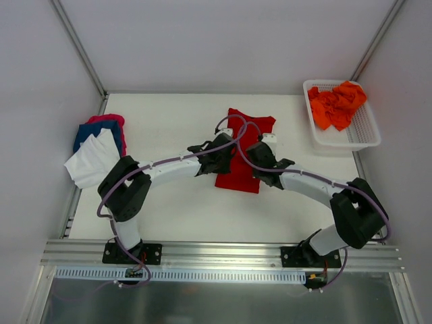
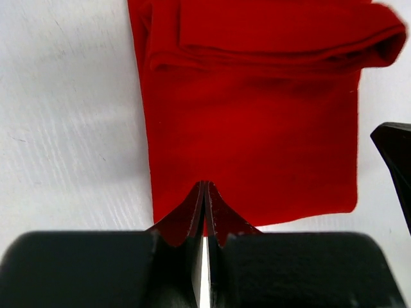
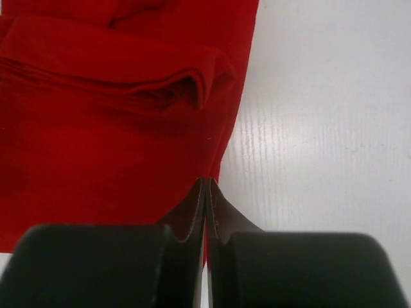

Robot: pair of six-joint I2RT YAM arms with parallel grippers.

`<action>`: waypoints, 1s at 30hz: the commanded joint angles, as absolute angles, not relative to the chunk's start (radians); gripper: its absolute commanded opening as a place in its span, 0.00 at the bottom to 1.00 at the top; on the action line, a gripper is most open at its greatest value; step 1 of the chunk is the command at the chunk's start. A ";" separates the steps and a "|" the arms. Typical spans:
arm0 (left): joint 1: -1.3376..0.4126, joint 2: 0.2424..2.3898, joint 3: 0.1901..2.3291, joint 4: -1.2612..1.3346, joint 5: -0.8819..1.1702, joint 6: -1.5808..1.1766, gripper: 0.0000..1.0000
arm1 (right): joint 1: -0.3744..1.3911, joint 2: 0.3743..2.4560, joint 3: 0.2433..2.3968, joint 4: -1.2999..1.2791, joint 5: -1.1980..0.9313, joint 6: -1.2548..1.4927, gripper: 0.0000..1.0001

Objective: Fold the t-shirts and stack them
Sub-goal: Fold the tshirt

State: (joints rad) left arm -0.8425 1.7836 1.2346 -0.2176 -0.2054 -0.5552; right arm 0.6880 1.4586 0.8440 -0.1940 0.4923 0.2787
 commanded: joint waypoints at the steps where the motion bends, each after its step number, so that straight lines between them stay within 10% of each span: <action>1: -0.836 1.801 1.213 -0.176 -0.181 -0.588 0.00 | 0.693 1.521 0.911 -0.133 0.459 0.281 0.00; 30: -0.839 1.833 1.012 -0.005 -0.112 -0.696 0.00 | 0.543 1.968 1.408 -0.190 0.451 0.157 0.00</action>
